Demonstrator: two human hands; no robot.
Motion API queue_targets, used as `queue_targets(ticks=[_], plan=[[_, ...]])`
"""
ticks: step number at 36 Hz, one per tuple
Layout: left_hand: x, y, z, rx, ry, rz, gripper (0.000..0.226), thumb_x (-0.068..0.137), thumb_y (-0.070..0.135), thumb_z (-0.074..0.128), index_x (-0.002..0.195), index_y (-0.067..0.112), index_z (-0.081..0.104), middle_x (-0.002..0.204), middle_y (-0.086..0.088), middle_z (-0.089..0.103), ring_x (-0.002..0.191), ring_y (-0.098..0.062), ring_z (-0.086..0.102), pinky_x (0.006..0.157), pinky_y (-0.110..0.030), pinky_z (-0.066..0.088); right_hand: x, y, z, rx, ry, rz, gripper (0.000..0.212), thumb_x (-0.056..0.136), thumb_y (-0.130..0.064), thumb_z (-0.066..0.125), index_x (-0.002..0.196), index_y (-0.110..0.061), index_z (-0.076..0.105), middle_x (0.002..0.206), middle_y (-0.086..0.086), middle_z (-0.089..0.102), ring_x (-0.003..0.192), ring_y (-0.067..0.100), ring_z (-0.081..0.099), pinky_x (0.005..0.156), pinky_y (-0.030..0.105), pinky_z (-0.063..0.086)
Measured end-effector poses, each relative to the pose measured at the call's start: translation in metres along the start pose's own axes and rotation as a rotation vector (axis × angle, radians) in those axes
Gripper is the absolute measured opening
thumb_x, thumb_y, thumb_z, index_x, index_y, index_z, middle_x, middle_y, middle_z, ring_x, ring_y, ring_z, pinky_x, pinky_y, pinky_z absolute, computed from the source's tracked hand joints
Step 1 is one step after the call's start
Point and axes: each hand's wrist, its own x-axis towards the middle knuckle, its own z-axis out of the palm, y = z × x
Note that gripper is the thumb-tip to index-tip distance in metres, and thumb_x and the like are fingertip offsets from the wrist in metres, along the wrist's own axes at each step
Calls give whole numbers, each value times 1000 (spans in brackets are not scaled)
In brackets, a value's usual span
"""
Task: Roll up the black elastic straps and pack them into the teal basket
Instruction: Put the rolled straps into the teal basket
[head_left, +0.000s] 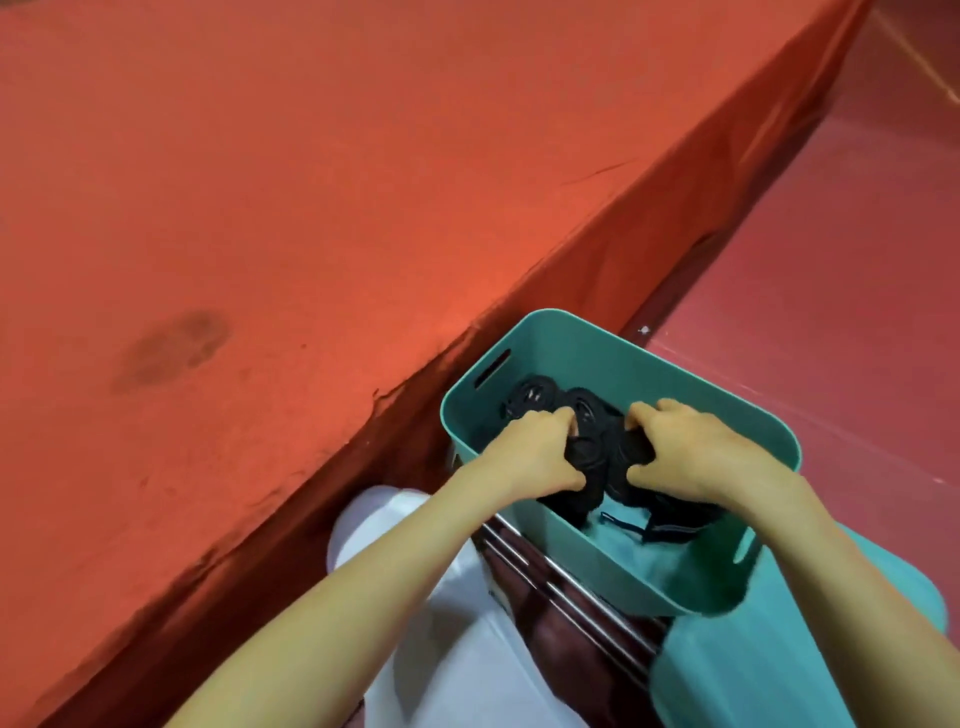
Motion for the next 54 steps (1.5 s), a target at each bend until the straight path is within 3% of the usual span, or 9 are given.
queue_targets(ticks=[7, 14, 18, 23, 29, 35, 39, 49, 54], plan=[[24, 16, 25, 92, -166, 26, 55, 70, 23, 79, 115, 13, 51, 112, -12, 61, 98, -31, 58, 72, -32, 46, 15, 21, 17, -62, -98, 1, 37, 86, -28, 58, 119, -15, 47, 116, 9, 55, 105, 29, 57, 80, 33, 45], [37, 21, 43, 82, -302, -30, 52, 72, 17, 75, 116, 7, 50, 114, -16, 59, 98, -32, 59, 69, -31, 46, 44, 31, 34, -105, -170, -42, 50, 79, -23, 73, 121, -13, 49, 121, 10, 56, 108, 28, 57, 74, 28, 42], [42, 20, 51, 150, -333, -39, 52, 72, 19, 75, 117, 8, 51, 116, -15, 59, 102, -32, 59, 72, -32, 47, 58, 38, 36, -44, -174, -54, 54, 77, -27, 75, 122, -10, 49, 122, 11, 57, 108, 30, 57, 82, 32, 48], [46, 17, 58, 242, -318, -63, 62, 73, 31, 79, 123, 7, 51, 122, -13, 58, 108, -31, 58, 84, -36, 50, 72, 39, 42, 85, -195, -66, 46, 73, -32, 80, 102, -16, 47, 107, 7, 60, 93, 28, 62, 69, 31, 45], [50, 19, 68, 380, -365, -98, 65, 73, 43, 78, 123, 9, 56, 121, -7, 60, 109, -29, 59, 80, -34, 47, 81, 38, 66, 51, -109, -112, 60, 73, -32, 80, 120, -10, 50, 118, 10, 55, 108, 27, 54, 74, 26, 36], [55, 21, 69, 301, -416, -147, 56, 76, 34, 79, 117, 3, 59, 115, -11, 63, 104, -29, 62, 79, -33, 49, 86, 43, 78, -16, -149, -168, 55, 79, -19, 75, 126, -11, 49, 111, 8, 44, 107, 31, 53, 78, 30, 38], [55, 17, 72, 356, -384, -146, 49, 80, 21, 76, 120, -1, 57, 120, -15, 61, 108, -31, 61, 82, -35, 48, 87, 43, 81, -102, -126, -187, 52, 82, -15, 72, 129, -11, 49, 121, 13, 47, 107, 33, 55, 83, 34, 42], [52, 18, 67, 397, -309, -154, 52, 79, 34, 75, 120, 7, 59, 121, -9, 61, 111, -29, 59, 76, -33, 44, 76, 42, 66, -185, -101, -174, 56, 83, -21, 70, 133, -16, 44, 124, 9, 49, 113, 31, 54, 77, 35, 42], [41, 16, 36, 398, -156, -134, 49, 81, 40, 71, 119, 12, 57, 124, -10, 59, 114, -30, 57, 82, -34, 45, 62, 35, 37, -128, 1, -166, 45, 88, -32, 66, 126, -17, 48, 120, 6, 50, 111, 29, 54, 79, 34, 41]])
